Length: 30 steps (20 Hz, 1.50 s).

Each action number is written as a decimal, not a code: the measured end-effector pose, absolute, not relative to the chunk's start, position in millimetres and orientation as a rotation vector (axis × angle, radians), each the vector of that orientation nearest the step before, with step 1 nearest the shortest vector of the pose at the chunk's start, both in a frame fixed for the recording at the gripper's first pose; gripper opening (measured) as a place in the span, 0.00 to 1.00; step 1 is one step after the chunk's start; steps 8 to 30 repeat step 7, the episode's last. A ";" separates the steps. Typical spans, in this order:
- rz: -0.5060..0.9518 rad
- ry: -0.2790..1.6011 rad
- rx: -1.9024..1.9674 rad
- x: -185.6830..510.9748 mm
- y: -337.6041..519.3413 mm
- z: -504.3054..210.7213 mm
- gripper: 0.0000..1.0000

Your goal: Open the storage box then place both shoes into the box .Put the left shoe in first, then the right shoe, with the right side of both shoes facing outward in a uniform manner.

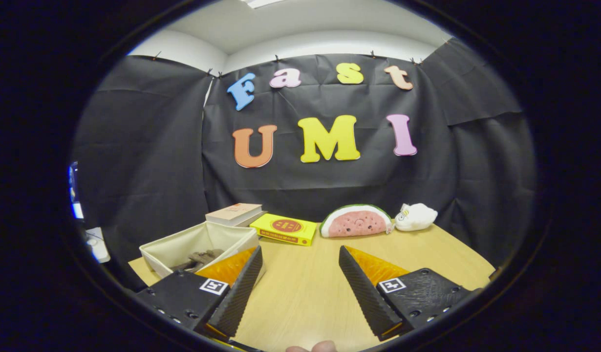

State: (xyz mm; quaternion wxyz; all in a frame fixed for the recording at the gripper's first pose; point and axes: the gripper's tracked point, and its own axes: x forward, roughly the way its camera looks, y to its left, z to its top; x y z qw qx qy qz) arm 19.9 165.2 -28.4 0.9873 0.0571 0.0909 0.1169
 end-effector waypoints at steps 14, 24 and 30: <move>0.232 0.207 0.131 25.6 181.7 -44.0 0.96; 0.232 0.207 0.131 25.6 181.7 -44.0 0.96; 0.232 0.207 0.131 25.6 181.7 -44.0 0.96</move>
